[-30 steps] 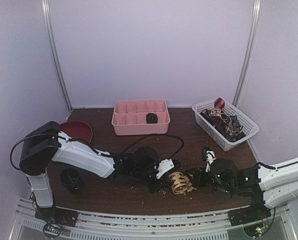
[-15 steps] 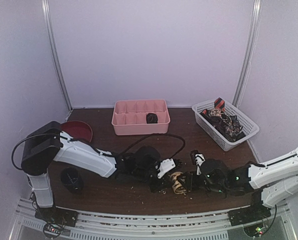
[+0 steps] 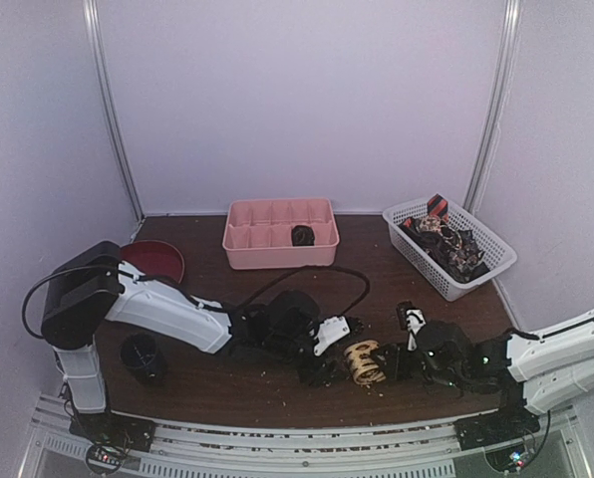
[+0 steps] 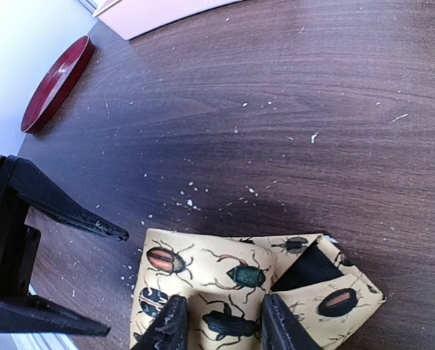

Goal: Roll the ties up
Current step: Roll the tie at the center of the board.

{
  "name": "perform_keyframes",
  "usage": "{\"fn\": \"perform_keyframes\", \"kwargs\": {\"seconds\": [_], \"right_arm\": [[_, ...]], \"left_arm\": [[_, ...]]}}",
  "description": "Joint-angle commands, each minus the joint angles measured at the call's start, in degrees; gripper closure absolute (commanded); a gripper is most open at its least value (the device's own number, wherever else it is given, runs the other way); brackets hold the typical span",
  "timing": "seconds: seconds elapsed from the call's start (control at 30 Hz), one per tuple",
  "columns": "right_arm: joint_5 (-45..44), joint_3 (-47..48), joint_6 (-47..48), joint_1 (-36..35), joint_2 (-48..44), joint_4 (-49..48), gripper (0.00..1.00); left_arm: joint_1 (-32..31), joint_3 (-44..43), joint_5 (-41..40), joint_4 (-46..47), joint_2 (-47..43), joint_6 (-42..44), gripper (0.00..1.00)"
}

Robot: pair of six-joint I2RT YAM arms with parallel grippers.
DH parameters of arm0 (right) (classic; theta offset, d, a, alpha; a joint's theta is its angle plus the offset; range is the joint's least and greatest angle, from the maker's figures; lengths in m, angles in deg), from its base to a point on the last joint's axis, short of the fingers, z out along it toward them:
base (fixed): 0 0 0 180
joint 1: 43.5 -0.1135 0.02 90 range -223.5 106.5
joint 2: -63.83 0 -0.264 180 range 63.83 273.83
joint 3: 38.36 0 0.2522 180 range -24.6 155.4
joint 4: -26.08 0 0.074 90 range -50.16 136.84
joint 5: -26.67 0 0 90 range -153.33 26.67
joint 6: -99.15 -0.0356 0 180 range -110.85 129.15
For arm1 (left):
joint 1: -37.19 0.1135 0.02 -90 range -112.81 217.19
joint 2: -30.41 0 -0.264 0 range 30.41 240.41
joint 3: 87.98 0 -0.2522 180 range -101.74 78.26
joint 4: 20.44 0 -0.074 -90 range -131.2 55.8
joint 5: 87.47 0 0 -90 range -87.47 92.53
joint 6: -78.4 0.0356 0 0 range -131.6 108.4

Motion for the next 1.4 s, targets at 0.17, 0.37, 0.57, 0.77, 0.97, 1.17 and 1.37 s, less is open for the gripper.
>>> {"fn": "perform_keyframes", "kwargs": {"seconds": [0.17,0.37,0.57,0.77,0.97,1.17,1.37], "right_arm": [[2.6,-4.4,0.1,3.3,-0.7,-2.4,0.65],[2.7,-6.8,-0.6,4.0,-3.1,-3.8,0.65],[2.2,-9.4,-2.3,4.8,-4.2,-4.9,0.65],[2.4,-10.5,-2.9,5.3,-5.0,-6.1,0.65],[2.7,-11.1,-3.7,5.6,-4.9,-6.8,0.65],[2.7,-11.5,-4.3,5.7,-4.3,-7.5,0.65],[2.7,-11.3,-5.2,5.7,-3.8,-7.8,0.65]], "left_arm": [[-0.6,-5.7,1.9,-2.0,2.3,3.0,0.25],[-0.7,-10.7,2.4,-3.8,5.5,3.7,0.18],[-0.7,-15.2,4.1,-7.4,8.9,4.7,0.17],[-0.8,-16.8,4.8,-8.2,10.7,4.5,0.17],[-0.8,-19.0,4.3,-8.8,12.5,4.9,0.21],[-0.8,-21.0,3.7,-9.5,13.5,5.6,0.25],[-0.8,-21.3,3.5,-9.2,14.1,5.5,0.29]]}}
